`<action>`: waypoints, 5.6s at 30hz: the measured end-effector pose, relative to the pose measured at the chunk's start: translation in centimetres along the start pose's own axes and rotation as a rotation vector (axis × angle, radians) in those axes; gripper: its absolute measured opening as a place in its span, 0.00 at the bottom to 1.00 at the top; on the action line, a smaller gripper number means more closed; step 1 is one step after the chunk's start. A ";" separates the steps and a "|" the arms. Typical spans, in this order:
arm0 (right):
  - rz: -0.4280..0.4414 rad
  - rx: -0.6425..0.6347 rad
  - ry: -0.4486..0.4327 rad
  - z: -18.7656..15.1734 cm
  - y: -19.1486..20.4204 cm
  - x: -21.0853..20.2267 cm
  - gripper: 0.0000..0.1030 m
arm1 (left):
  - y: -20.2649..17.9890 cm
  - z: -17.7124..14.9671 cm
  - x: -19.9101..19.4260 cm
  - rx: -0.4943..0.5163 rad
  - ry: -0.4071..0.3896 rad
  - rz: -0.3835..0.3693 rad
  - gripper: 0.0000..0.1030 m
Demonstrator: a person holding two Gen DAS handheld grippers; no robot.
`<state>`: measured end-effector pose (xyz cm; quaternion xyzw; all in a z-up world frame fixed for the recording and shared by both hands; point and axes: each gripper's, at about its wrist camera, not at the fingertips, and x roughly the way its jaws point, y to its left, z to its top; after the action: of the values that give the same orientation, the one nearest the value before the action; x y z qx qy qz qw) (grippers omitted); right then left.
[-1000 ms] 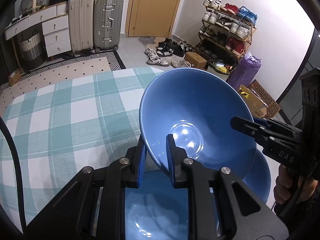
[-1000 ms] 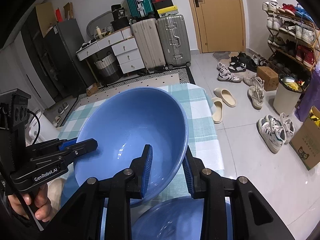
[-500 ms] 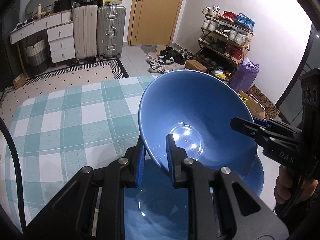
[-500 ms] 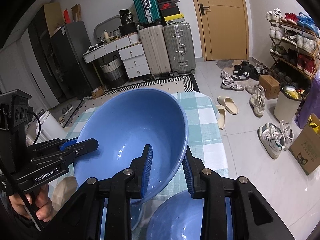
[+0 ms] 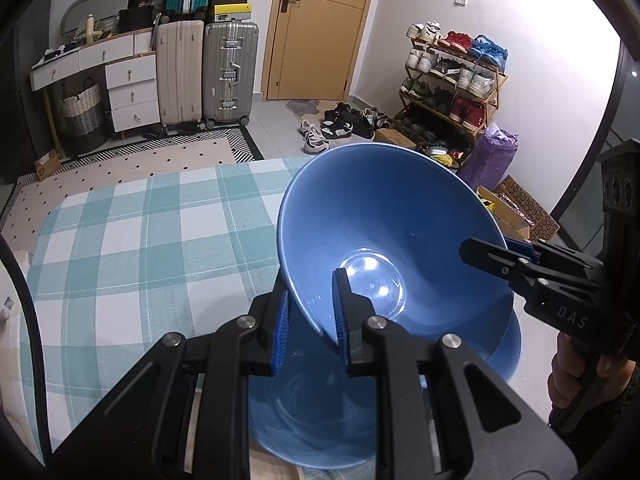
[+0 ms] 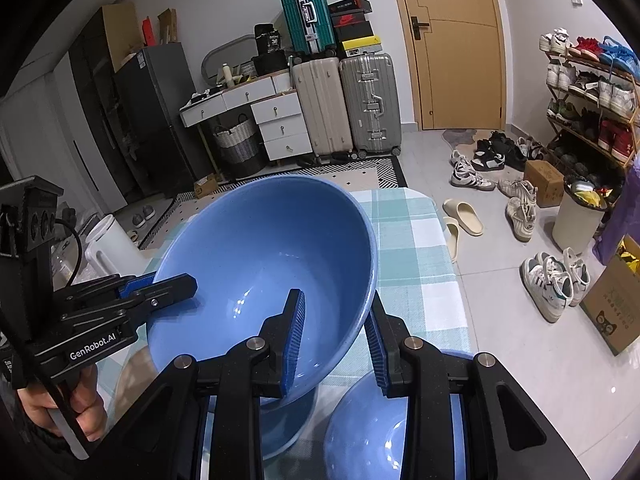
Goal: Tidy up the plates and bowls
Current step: 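Lift the blue bowl with both grippers and carry it over another bowl, then lower the held bowl into the other light-blue bowl, then open both grippers and withdraw them from the nested bowls, then close both grippers on the rim of the single light-blue bowl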
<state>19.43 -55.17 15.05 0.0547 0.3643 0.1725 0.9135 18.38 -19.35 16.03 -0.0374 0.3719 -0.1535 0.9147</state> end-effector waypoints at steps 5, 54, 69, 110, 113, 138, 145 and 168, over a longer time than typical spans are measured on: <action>0.009 -0.016 0.004 -0.5 0.8 -0.5 0.31 | 0.1 -1.2 -1.8 -0.008 -0.006 0.014 0.15; 0.072 -0.013 -0.004 -8.0 4.6 1.2 0.33 | 3.0 -8.5 -1.9 -0.055 0.043 0.132 0.16; 0.014 -0.048 0.003 -8.4 3.9 2.3 0.34 | 2.9 -10.3 2.4 -0.037 0.088 0.153 0.17; -0.003 -0.045 0.063 -9.4 2.7 4.1 0.54 | 4.4 -11.7 5.0 -0.027 0.167 0.164 0.55; 0.017 -0.039 0.028 -9.0 2.4 3.1 0.73 | 4.0 -11.2 3.5 -0.020 0.119 0.157 0.80; -0.048 0.097 -0.103 -10.1 -3.0 -7.5 0.99 | -7.2 -11.4 0.8 0.011 0.102 -0.044 0.99; -0.096 0.157 -0.110 -11.5 -6.0 -9.1 0.99 | -9.9 -11.7 1.5 -0.024 0.134 -0.123 0.99; -0.121 0.297 -0.073 -12.4 -12.3 -7.9 0.99 | -14.5 -12.4 8.1 -0.063 0.255 -0.197 0.58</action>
<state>8.95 -69.84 8.33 0.1736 0.3549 0.0592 0.9167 11.54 -35.07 4.33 -0.0826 0.4843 -0.2341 0.8390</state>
